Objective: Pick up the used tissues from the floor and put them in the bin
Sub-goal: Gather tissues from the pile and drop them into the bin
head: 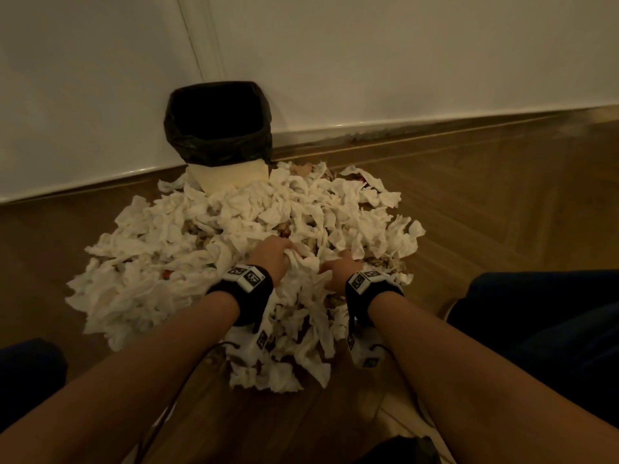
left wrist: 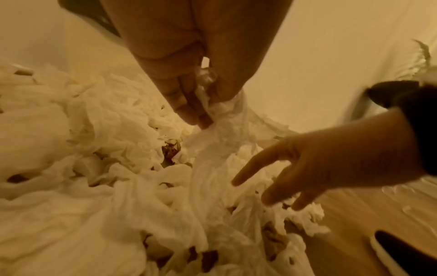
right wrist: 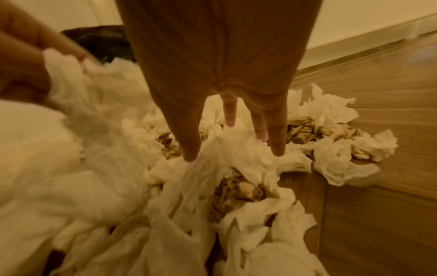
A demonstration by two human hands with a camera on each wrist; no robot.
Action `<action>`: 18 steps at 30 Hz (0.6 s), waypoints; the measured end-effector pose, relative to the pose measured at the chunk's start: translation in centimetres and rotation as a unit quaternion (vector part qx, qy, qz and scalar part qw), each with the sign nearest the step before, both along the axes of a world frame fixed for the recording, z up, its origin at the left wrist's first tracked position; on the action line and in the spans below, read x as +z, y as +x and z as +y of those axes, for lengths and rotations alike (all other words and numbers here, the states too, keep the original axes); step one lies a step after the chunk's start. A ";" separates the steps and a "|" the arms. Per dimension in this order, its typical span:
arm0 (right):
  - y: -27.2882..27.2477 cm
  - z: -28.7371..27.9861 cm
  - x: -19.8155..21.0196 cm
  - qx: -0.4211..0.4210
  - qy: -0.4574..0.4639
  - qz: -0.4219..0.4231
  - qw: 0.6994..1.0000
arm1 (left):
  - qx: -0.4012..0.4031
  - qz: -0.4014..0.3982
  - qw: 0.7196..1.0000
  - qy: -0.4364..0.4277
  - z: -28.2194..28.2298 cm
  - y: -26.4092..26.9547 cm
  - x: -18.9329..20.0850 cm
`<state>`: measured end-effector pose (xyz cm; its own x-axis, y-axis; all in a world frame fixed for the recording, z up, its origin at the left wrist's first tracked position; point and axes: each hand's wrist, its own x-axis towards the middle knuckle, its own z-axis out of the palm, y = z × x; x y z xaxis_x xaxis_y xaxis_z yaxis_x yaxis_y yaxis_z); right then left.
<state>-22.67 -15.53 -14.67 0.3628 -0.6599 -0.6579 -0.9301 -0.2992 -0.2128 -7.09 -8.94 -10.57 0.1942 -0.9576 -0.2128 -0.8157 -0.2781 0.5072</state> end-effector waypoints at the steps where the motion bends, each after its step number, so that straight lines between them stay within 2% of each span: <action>1: 0.2 0.2 -0.5 -0.007 0.011 0.003 1.000 | 0.011 0.023 1.000 -0.006 0.0 0.2 0.1; 3: 0.2 0.5 -1.1 -0.012 0.020 -0.007 1.000 | 0.029 0.046 0.998 -0.011 0.1 0.5 0.1; 5: 0.2 0.3 -1.0 0.013 -0.010 0.006 1.000 | 0.035 0.040 0.999 -0.002 0.1 0.7 0.0; 8: 0.2 -0.5 0.2 -0.051 -0.076 -0.034 0.995 | 0.061 0.037 0.997 0.013 0.1 1.2 -0.4; 10: 0.2 -1.2 1.0 -0.081 -0.087 -0.053 0.991 | 0.074 0.036 0.996 0.029 0.2 1.6 -0.7; 15: -0.2 -1.9 1.4 -0.155 -0.083 -0.101 0.979 | 0.063 0.020 0.994 0.092 0.6 2.4 -1.1; 18: -0.9 -1.7 0.5 -0.243 -0.077 -0.171 0.952 | 0.057 0.008 0.995 0.083 0.6 2.6 -1.2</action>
<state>-23.55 -17.24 -14.20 0.1660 -0.8836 -0.4378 -0.8506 0.0963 -0.5168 -4.52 -8.31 -11.76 0.2942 -0.8811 -0.3702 -0.7669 -0.4488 0.4587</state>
